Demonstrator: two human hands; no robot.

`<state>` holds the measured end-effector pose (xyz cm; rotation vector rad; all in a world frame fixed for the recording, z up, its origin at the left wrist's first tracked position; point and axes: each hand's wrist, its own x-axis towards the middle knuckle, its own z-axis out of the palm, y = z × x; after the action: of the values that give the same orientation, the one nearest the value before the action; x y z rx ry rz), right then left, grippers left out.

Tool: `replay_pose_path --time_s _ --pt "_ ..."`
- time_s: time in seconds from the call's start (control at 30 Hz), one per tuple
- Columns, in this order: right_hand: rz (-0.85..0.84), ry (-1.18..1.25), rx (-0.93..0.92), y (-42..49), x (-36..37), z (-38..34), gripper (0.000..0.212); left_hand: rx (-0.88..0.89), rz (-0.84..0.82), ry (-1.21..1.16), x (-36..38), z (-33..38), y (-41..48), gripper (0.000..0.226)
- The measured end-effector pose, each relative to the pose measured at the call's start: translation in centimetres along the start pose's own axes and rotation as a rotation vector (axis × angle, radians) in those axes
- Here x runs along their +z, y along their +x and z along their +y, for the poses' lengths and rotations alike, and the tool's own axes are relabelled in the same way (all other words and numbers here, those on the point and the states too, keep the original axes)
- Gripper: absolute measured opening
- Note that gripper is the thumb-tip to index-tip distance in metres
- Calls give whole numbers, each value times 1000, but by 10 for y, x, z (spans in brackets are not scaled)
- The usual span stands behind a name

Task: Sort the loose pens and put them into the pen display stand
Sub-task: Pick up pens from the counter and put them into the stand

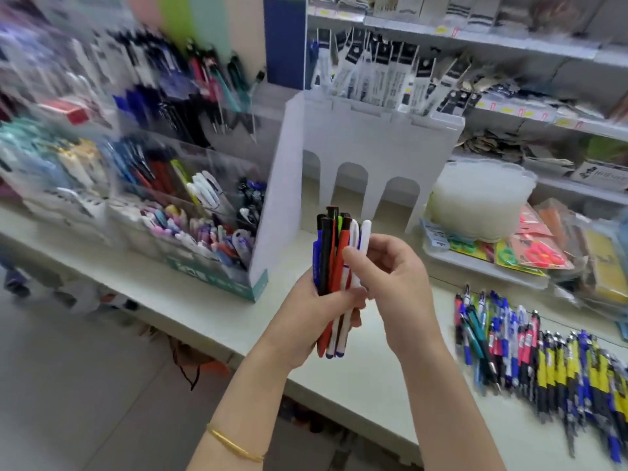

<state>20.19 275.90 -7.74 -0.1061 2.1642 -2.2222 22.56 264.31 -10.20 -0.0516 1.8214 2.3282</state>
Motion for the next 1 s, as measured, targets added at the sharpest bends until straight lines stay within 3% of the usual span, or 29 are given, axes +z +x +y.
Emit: replay_pose_path --time_s 0.3,0.6,0.83,1.0 --pt "-33 -4 -16 46 134 7 13 -91 -94 46 -152 47 16 16" --pt "-73 -21 -47 97 184 -5 29 -92 -252 -4 -210 73 52 20" --pt "-119 -49 -48 139 205 -10 16 -58 -206 12 -246 91 84 34" --pt "4 -116 -56 158 212 -12 11 -57 -104 57 -271 92 105 26"
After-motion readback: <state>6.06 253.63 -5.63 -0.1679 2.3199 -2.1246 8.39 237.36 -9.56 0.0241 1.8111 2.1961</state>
